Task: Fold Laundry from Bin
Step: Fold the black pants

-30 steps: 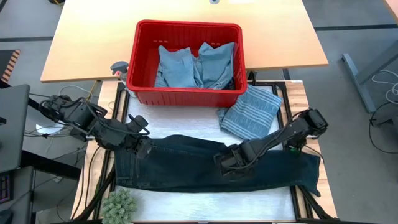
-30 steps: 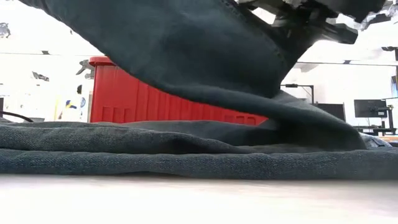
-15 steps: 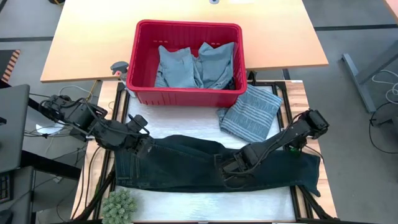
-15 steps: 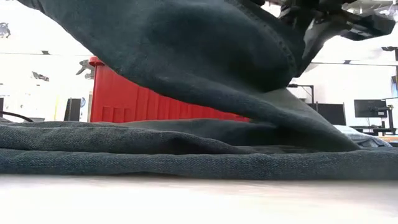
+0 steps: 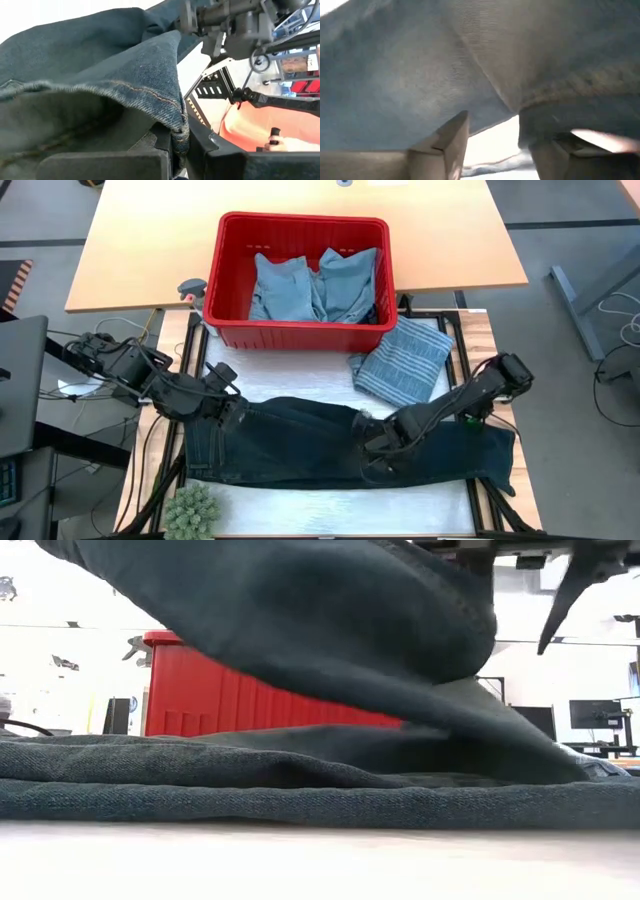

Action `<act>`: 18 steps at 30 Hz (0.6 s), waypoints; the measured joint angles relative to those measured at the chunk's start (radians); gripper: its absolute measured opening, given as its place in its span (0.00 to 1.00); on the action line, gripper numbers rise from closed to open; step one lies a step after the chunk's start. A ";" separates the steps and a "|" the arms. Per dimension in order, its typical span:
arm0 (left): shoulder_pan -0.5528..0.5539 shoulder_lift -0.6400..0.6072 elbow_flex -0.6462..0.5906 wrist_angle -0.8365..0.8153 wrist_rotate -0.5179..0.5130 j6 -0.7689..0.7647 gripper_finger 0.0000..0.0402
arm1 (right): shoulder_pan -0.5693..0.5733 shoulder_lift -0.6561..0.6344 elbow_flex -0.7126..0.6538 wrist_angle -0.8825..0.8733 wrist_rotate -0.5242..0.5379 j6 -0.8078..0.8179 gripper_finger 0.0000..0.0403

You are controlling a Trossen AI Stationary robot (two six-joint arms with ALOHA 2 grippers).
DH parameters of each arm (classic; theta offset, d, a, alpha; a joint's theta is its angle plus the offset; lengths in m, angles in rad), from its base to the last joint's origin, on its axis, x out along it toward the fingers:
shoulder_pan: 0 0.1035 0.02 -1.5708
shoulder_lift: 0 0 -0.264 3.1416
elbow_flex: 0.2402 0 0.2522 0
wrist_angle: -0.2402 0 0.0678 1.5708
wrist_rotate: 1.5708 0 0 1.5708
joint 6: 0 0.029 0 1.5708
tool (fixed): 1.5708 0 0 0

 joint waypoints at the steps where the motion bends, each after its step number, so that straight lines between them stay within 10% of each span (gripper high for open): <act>1: -0.002 0.000 0.000 0.000 -0.008 0.000 0.03 | -0.014 -0.015 0.000 -0.003 -0.011 0.075 0.56; 18: -0.075 0.014 0.000 -0.091 -0.264 -0.123 0.03 | -0.179 -0.267 -0.205 0.210 -0.207 0.897 0.59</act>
